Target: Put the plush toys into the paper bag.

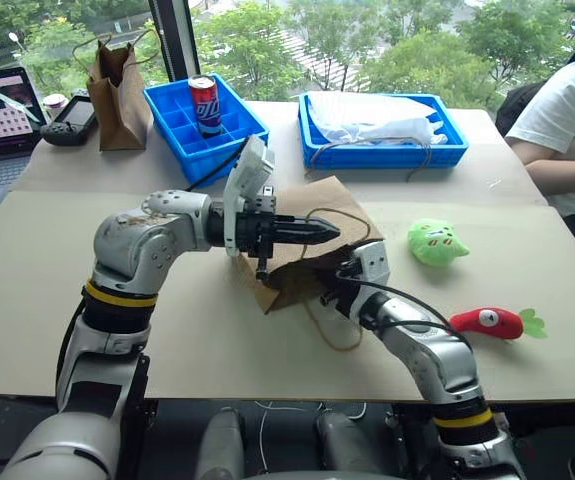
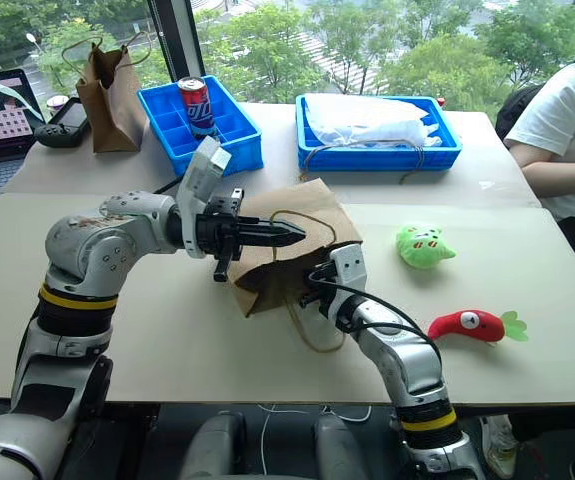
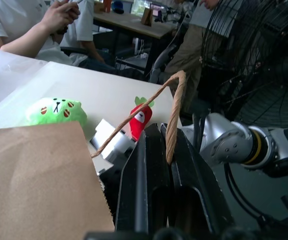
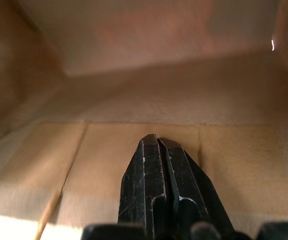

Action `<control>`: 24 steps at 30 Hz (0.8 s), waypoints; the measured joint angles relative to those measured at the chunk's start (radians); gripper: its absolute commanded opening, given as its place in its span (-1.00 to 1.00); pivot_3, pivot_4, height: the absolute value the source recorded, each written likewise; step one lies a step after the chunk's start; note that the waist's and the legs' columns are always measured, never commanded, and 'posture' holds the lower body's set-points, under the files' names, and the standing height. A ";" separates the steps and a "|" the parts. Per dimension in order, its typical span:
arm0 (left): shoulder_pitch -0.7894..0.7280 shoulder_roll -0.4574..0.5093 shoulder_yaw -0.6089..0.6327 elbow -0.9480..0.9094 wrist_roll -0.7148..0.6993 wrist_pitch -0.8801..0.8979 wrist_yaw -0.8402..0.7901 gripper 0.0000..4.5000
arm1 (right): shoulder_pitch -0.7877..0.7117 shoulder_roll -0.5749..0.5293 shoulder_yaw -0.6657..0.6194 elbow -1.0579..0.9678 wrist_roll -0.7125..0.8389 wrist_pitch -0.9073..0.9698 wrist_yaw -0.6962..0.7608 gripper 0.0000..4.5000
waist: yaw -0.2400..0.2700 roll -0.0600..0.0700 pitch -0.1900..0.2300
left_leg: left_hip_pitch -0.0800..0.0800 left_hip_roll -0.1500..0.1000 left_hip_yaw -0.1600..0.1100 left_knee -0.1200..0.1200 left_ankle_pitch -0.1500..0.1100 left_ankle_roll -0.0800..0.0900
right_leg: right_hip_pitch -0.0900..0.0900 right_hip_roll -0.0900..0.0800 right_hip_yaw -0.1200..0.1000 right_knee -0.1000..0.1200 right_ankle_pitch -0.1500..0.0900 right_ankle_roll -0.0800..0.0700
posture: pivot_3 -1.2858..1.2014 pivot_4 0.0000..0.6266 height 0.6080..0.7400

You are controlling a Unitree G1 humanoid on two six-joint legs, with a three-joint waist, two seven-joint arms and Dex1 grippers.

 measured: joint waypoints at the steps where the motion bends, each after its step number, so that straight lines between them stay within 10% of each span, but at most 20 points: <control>1: -0.007 0.001 0.008 0.000 -0.013 0.025 0.014 -1.00 | -0.004 -0.003 0.004 0.016 -0.015 -0.018 0.008 -0.97 | 0.000 0.000 0.000 | 0.000 0.000 -0.001 0.000 0.000 0.000 | 0.000 0.000 0.000 0.000 0.000 0.000 | 0.03 -0.52 0.45; 24: -0.227 -0.136 0.402 0.385 -0.135 0.188 0.525 -1.00 | 0.022 -0.035 0.055 0.035 -0.196 -0.101 0.077 -0.97 | 0.001 0.000 0.000 | 0.004 -0.003 -0.014 0.000 0.001 -0.001 | 0.012 -0.001 -0.013 -0.002 -0.001 0.000 | 0.03 -0.52 0.45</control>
